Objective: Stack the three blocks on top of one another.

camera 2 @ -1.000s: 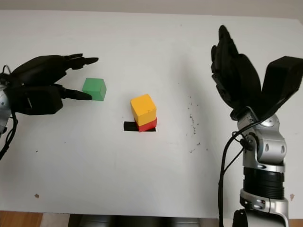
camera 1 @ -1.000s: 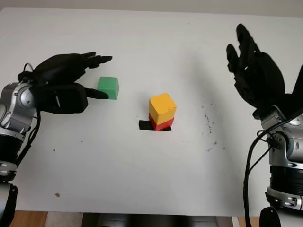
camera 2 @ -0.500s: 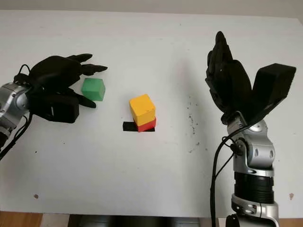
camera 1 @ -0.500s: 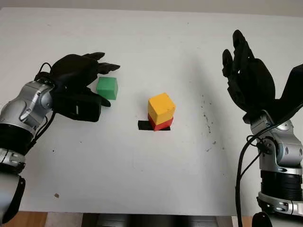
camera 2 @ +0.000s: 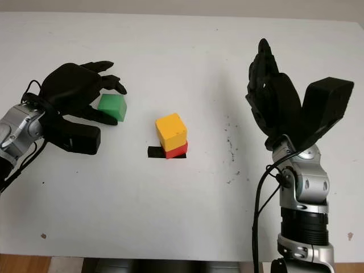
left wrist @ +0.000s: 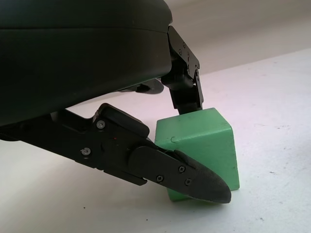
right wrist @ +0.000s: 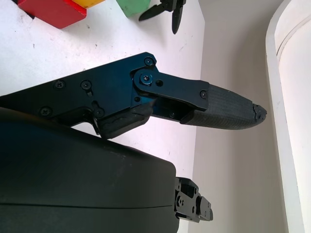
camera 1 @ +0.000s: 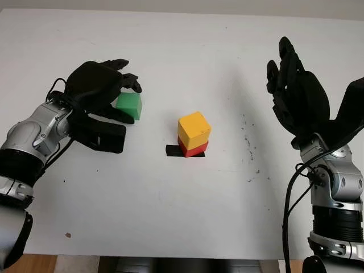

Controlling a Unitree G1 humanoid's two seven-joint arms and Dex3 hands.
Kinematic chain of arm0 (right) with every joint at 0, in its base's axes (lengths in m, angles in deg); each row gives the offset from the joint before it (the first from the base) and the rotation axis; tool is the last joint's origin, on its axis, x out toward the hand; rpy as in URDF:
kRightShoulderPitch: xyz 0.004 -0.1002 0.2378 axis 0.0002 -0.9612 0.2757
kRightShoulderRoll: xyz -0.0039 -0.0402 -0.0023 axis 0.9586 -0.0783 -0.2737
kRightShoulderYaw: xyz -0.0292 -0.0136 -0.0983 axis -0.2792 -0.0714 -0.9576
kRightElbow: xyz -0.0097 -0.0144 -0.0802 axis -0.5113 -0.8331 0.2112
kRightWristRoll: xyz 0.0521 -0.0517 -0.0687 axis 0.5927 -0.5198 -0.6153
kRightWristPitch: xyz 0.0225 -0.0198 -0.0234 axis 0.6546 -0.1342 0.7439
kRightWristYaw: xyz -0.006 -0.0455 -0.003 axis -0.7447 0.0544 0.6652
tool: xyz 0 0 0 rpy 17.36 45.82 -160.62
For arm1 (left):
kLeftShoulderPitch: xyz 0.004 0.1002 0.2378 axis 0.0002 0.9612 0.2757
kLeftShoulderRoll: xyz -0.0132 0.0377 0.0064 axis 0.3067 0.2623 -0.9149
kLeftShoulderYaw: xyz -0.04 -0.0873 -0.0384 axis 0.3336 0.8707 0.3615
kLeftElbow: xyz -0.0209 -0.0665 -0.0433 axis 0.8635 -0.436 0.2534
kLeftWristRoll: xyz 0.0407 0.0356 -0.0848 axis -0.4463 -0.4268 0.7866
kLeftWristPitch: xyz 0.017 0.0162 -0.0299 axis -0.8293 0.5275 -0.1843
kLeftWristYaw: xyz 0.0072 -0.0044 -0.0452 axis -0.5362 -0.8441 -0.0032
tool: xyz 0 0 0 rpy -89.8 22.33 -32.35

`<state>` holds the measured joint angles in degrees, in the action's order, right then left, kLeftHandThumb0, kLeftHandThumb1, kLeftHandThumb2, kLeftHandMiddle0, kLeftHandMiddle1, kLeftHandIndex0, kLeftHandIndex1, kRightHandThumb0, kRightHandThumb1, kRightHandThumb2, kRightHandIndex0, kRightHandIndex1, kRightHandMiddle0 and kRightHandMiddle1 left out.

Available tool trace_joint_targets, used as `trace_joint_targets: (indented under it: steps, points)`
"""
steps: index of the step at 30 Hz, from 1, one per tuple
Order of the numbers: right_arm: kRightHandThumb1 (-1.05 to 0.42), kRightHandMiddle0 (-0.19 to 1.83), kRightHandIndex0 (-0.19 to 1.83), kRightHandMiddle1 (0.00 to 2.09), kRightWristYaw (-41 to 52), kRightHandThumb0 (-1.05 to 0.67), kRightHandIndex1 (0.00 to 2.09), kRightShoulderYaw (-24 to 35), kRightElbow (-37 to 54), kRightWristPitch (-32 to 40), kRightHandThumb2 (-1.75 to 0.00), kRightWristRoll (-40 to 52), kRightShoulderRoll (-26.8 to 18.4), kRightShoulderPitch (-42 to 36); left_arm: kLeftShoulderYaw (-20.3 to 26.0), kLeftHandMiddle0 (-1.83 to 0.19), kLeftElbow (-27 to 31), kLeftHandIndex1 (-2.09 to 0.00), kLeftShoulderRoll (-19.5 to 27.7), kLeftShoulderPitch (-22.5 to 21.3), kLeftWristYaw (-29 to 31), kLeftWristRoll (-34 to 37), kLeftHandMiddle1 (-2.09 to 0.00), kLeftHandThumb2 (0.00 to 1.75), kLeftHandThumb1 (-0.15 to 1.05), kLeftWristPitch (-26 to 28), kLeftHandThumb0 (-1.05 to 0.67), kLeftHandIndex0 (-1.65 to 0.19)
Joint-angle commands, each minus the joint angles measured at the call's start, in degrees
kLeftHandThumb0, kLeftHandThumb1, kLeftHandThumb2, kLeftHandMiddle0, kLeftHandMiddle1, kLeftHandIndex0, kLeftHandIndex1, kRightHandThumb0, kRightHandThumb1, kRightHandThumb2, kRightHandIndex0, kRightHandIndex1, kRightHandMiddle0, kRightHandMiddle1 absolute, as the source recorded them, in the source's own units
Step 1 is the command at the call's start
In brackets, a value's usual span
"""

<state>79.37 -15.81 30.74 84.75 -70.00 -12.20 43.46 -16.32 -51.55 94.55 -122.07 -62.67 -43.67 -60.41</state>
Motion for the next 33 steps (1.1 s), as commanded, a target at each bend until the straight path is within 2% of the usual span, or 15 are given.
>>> trace_joint_targets:
  steps: [1,4,10,16,21,24,26,29,33]
  points:
    - [-1.05,-0.19,-0.19,0.0,0.4,-0.82,0.0,0.1,1.3,-0.8,-0.69,0.0,-0.4,-0.6,0.1,-0.44,-0.5,-1.49,0.3,0.1,-1.2,1.0,-0.1,0.06,0.97,-1.3,-0.62,-0.37]
    - [-1.05,-0.19,-0.19,0.0,0.4,-0.82,0.0,0.2,1.4,-0.7,-0.69,0.0,-0.3,-0.7,0.4,-0.47,-0.8,-1.51,0.4,0.2,-1.8,2.0,-0.11,0.07,1.01,-2.5,-0.5,-0.36]
    - [-1.05,-0.19,-0.19,0.0,0.3,-0.81,0.0,0.2,1.5,-0.6,-0.68,-0.2,-0.2,-0.8,0.3,-0.48,-0.3,-1.63,1.4,0.1,-3.0,2.0,-0.11,0.06,1.04,-4.2,-0.46,-0.26]
    - [-1.05,-0.19,-0.19,0.0,0.4,-0.8,0.0,-0.1,1.6,-0.8,-0.65,-0.4,-0.2,-1.0,-0.1,-0.5,3.0,-1.42,2.8,0.7,-3.8,-1.3,-0.12,0.13,1.05,-2.7,-0.47,-0.36]
    - [-1.05,-0.19,-0.19,0.0,0.6,-0.77,0.0,-0.1,1.6,-0.9,-0.63,-0.2,0.1,-1.3,7.5,-0.47,4.5,-1.46,-0.8,4.6,5.7,18.1,-0.09,0.15,1.05,-4.8,-0.45,-0.34]
    - [-1.05,-0.19,-0.19,0.0,0.5,-0.76,0.0,-0.5,1.9,-1.1,-0.63,-0.6,0.0,-1.6,12.8,-0.42,8.3,-1.6,-4.1,6.9,16.2,33.7,-0.07,0.15,1.05,-0.2,-0.43,-0.31]
    - [-1.05,-0.19,-0.19,0.0,0.3,-0.75,0.0,-0.6,2.0,-1.1,-0.63,-0.8,0.1,-1.7,15.3,-0.41,10.9,-1.64,-5.4,8.2,20.4,40.2,-0.06,0.14,1.05,3.1,-0.43,-0.32]
    - [-1.05,-0.19,-0.19,0.0,0.2,-0.73,0.0,-0.7,2.0,-1.2,-0.62,-0.8,0.2,-1.8,18.5,-0.36,14.5,-1.7,-7.4,10.1,24.1,46.6,-0.04,0.15,1.05,8.5,-0.45,-0.38]
    - [-1.05,-0.19,-0.19,0.0,0.1,-0.73,0.0,-1.2,2.1,-1.5,-0.62,-1.3,0.2,-2.1,21.0,-0.3,18.7,-1.68,-9.4,12.5,25.5,50.4,-0.02,0.17,1.05,13.8,-0.51,-0.44]
